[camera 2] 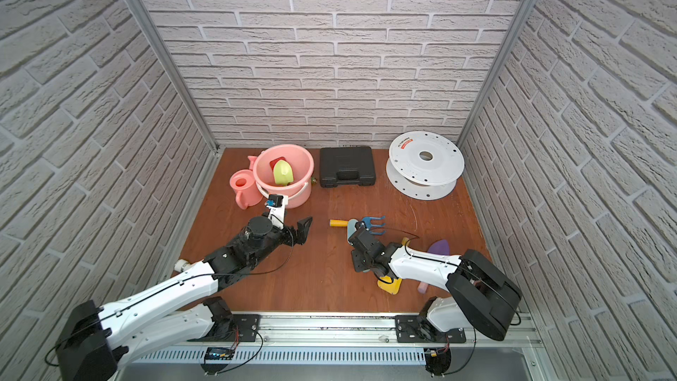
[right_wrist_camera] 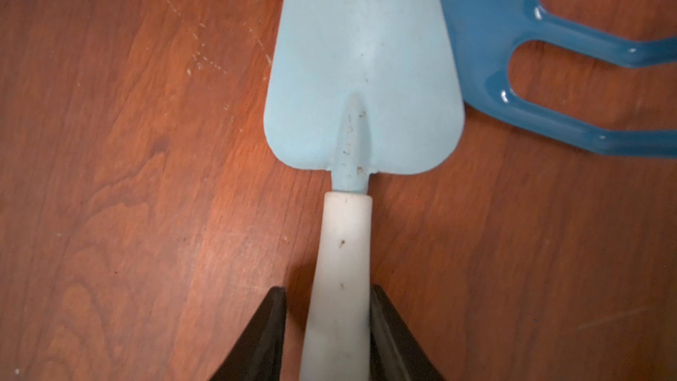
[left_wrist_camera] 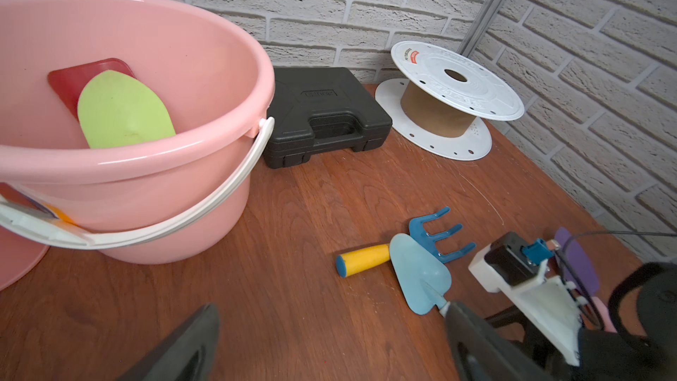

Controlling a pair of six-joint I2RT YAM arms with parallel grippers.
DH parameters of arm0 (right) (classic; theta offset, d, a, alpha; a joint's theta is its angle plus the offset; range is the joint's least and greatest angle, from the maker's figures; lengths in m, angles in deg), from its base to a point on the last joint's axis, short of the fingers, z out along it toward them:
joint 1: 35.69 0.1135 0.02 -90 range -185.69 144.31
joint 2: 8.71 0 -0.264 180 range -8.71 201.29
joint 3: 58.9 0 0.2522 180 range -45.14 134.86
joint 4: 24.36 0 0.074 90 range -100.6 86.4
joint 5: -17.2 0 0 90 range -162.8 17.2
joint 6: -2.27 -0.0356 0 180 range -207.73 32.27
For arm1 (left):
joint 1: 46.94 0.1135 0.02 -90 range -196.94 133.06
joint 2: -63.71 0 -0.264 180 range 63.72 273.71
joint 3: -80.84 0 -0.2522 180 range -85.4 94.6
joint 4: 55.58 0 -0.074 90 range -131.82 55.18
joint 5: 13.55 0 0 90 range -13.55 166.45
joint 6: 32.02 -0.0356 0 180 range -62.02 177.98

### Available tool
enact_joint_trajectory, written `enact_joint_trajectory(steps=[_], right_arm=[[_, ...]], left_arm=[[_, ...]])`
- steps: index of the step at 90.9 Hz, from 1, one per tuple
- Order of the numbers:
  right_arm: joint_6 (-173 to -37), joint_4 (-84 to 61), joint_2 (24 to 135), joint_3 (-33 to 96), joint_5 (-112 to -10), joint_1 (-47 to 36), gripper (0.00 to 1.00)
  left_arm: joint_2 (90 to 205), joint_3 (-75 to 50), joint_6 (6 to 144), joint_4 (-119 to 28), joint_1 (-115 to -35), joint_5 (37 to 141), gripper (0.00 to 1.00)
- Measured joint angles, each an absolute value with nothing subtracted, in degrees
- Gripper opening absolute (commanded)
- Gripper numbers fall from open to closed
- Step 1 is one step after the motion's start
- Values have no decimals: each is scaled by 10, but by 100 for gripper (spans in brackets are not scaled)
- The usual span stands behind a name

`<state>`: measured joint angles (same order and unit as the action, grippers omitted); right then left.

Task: Organize the gardening tools
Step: Pick up the gardening tool from the center of the board.

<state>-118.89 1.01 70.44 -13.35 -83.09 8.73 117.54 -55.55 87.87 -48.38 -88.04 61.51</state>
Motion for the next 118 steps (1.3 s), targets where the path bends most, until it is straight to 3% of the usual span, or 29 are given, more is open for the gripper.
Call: enact_joint_trajectory(steps=[8, 12, 56, 73, 83, 94, 118], right_arm=[[-1187, 15, 699, -136, -830, 92, 6], [-1187, 18, 695, -137, -830, 96, 3], [-1134, -43, 593, -116, -865, 164, 3], [-1106, -112, 593, -110, -887, 193, 3], [-1094, -142, 593, -111, -894, 203, 3], [-1084, -160, 586, -116, -898, 209, 3], [-1070, -175, 556, -130, -896, 209, 3]], left_arm=[[1162, -575, 879, -498, -879, 615, 98], [1157, -583, 881, -504, -877, 615, 98], [1201, -571, 948, -519, -857, 687, 84], [1216, -555, 965, -545, -857, 741, 71], [1233, -554, 970, -571, -857, 773, 56], [1254, -552, 972, -581, -857, 791, 53], [1273, -534, 983, -597, -838, 807, 35]])
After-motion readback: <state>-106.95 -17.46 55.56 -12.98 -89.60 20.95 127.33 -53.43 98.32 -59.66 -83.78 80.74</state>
